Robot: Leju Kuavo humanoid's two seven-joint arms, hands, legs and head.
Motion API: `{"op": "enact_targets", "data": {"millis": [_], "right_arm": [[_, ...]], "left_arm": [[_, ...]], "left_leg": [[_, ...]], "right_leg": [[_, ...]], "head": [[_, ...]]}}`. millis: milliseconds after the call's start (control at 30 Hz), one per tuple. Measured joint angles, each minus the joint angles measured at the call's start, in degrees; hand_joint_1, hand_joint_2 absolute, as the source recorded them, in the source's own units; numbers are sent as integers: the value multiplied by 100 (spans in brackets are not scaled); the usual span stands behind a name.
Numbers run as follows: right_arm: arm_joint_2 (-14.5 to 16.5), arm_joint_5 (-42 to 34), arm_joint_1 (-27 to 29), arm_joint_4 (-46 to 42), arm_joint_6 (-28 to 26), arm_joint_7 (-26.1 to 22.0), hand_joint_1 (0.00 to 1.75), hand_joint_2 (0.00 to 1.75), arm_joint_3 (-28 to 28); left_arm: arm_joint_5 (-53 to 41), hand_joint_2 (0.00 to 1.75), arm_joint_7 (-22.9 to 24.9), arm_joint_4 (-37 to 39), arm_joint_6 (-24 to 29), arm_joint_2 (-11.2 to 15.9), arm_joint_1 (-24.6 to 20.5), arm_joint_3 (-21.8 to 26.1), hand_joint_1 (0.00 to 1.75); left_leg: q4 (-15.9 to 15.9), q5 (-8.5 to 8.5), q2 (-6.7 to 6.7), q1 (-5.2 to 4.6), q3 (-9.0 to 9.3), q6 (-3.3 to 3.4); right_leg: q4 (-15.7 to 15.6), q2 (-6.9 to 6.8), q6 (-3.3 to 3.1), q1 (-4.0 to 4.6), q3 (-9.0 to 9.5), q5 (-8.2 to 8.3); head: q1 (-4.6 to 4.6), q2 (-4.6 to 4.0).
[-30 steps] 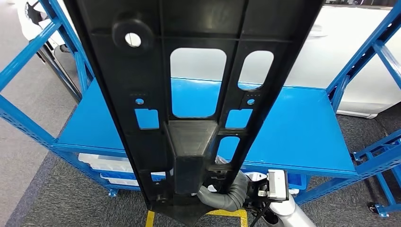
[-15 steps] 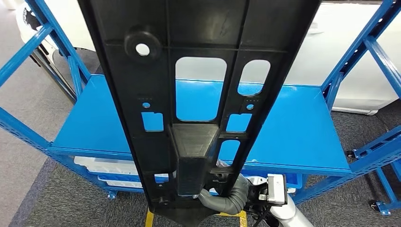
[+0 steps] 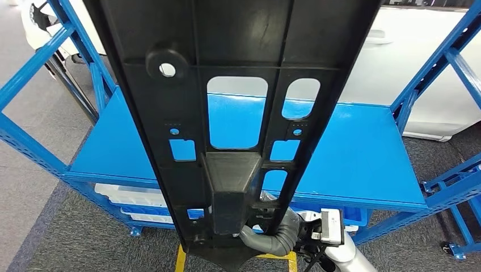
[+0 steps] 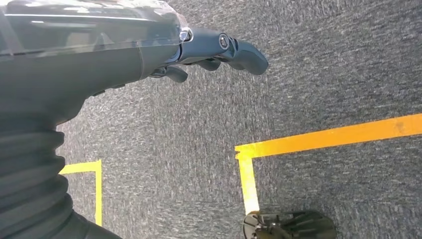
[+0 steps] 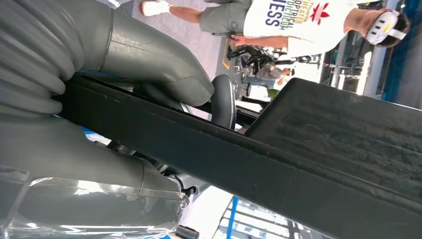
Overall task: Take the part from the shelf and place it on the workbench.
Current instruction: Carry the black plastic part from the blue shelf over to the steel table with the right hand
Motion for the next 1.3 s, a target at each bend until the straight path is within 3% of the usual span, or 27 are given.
{"op": "enact_targets", "data": {"millis": [67,133,200,233,300,333,367,400,433,467,533,567,700,767,833,867,900,933,1033,1067,1167,1233,1300], "right_arm": [[-1,6,-2,2,-2,-7,175,175,-8],[-1,10,5,7,-4,-16,175,175,-14],[0,11,7,9,-4,-30,175,175,-18],[1,12,7,9,-4,-38,175,175,-20],[2,13,10,15,-4,-48,175,175,-21],[2,13,13,24,-4,-50,175,175,-21],[2,13,15,36,-4,-50,175,175,-21],[2,14,18,48,-4,-50,175,175,-21],[2,14,18,56,-4,-51,175,175,-21],[2,14,17,61,-3,-51,175,175,-21],[2,14,13,64,-2,-51,175,175,-22],[2,15,12,64,-1,-51,175,175,-22],[2,22,11,64,-4,-51,175,175,-27],[2,33,16,62,-15,-51,175,175,-34],[0,44,38,63,-27,-51,175,175,-39],[-2,47,56,63,-33,-51,175,175,-40],[-3,48,72,63,-38,-51,175,175,-43],[-5,48,84,63,-44,-51,175,175,-46],[-11,48,91,60,-62,-54,175,175,-75],[-13,48,91,59,-66,-56,175,175,-88],[-24,47,98,59,-69,-62,175,175,-115],[-28,46,96,59,-58,-69,175,175,-128],[-28,44,94,60,-36,-77,175,175,-134]], "left_arm": [[1,175,10,0,7,1,1,1,0],[2,175,24,1,16,1,2,2,0],[5,175,34,1,23,2,0,2,0],[9,175,39,1,27,3,-2,2,0],[19,175,46,1,29,4,4,3,0],[22,175,48,1,28,4,10,3,0],[26,175,51,1,25,4,17,4,0],[33,175,55,1,21,4,21,5,0],[44,175,61,1,17,5,21,7,0],[56,175,67,1,15,8,19,8,0],[69,175,74,1,12,11,12,12,0],[70,175,75,1,8,12,11,14,0],[45,175,71,1,-11,16,19,20,0],[21,175,66,1,-29,17,5,21,0],[9,175,64,1,-46,17,4,20,0],[5,175,64,1,-50,17,7,21,0],[3,175,64,1,-51,17,9,21,0],[1,175,64,1,-52,17,8,21,0],[-9,175,64,1,-54,14,2,20,0],[-12,175,64,1,-54,12,0,20,0],[-11,175,64,2,-54,9,-2,20,0],[-4,175,64,2,-50,10,-3,20,0],[4,175,64,1,-45,11,-1,20,0]], "left_leg": [[10,-10,-3,-18,-12,-49],[3,-9,-1,-24,-17,-114],[123,-113,1,-15,-61,-170],[342,-254,3,-10,-155,-192],[1093,-643,5,8,-493,-229],[1460,-781,5,13,-663,-246],[1669,-817,5,14,-763,-256],[1639,-728,5,15,-749,-259],[1387,-546,6,15,-632,-255],[973,-319,6,16,-437,-242],[257,-62,5,3,-103,-196],[85,-28,2,-5,-31,-169],[3,3,-1,-1,-25,-39],[-23,32,8,12,-20,22],[-18,38,15,7,-36,43],[-13,39,18,5,-42,45],[-5,40,18,5,-46,45],[4,39,16,5,-47,43],[40,31,7,-6,-61,10],[51,34,6,-13,-77,-17],[54,52,5,-17,-111,-119],[210,-106,6,-8,-172,-180],[805,-522,6,5,-398,-230]], "right_leg": [[-418,3,-50,25,184,101],[-444,12,-100,30,178,100],[-484,6,-168,4,192,123],[-505,-2,-197,-13,200,134],[-509,-16,-226,-13,198,136],[-506,-18,-228,-9,195,135],[-503,-18,-229,-7,195,133],[-498,-16,-227,-6,198,131],[-492,-12,-222,-6,205,125],[-483,-8,-212,-6,214,116],[-459,0,-169,14,209,98],[-449,3,-143,24,197,97],[-371,1,-21,15,151,41],[97,-2,28,-2,-49,-254],[892,-2,60,-9,-416,-619],[1170,-3,70,-14,-546,-695],[1223,-3,72,-20,-568,-652],[1033,-3,65,-25,-472,-504],[-116,-4,-3,-17,88,-3],[-321,-1,-26,-3,175,55],[-416,7,-97,12,171,103],[-462,-7,-164,-16,161,156],[-482,-26,-210,-25,127,198]], "head": [[-1,0],[-1,0],[-1,0],[-1,0],[-1,0],[-1,0],[-1,0],[-1,0],[-1,0],[-1,0],[-1,0],[-1,0],[-1,0],[-1,0],[-1,0],[-1,0],[-1,0],[0,0],[-1,0],[-1,0],[-1,0],[-1,0],[-1,-1]]}}
